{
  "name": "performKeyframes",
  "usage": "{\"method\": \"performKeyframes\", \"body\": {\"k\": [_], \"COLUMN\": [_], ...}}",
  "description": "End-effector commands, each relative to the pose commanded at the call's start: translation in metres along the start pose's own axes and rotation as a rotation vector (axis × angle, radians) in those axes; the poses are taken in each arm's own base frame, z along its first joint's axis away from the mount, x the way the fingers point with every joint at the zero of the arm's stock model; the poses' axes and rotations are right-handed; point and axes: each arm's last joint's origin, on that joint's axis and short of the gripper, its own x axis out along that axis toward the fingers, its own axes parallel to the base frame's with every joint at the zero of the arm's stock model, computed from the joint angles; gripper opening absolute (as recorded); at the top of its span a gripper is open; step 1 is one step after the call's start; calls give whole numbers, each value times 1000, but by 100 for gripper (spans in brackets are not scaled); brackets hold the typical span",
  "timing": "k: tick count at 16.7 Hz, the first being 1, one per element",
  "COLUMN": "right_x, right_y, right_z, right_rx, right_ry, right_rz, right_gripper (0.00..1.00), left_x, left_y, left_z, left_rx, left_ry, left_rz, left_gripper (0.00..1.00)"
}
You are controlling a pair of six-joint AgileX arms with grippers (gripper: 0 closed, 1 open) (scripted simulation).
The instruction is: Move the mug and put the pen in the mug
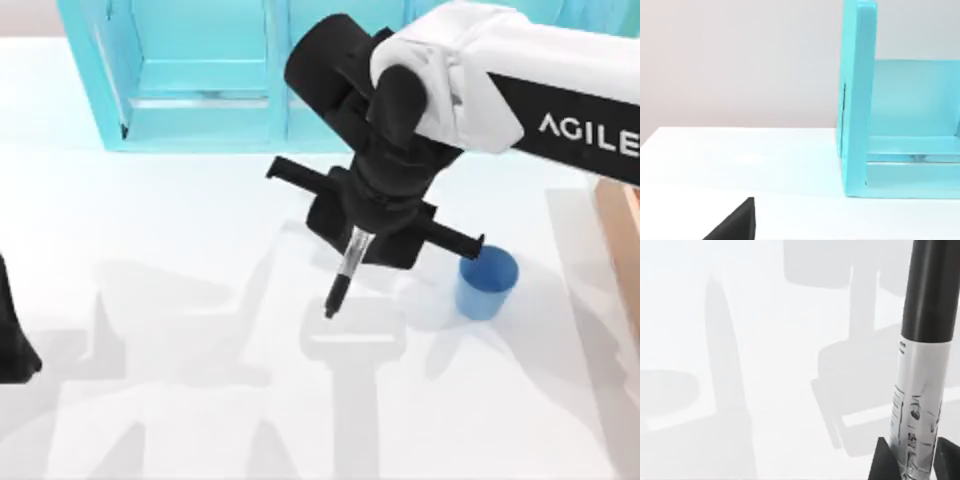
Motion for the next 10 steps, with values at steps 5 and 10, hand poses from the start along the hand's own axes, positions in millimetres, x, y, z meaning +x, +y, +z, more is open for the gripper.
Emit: {"method": "performKeyframes", "body": {"k": [5, 10], "right_x": [27, 52], "right_y": [4, -6], "right_z": [-16, -47], "right_rx": [-202, -408], "right_ry": [-294, -677], "right_rz": [57, 70], "right_gripper": [0, 0], "left_x": [0, 0], "left_y": [0, 0], "left_z": [0, 0], "left_rx": [0, 0], "left_ry": [0, 0], "left_rz": [0, 0], "left_gripper": [100, 100]}}
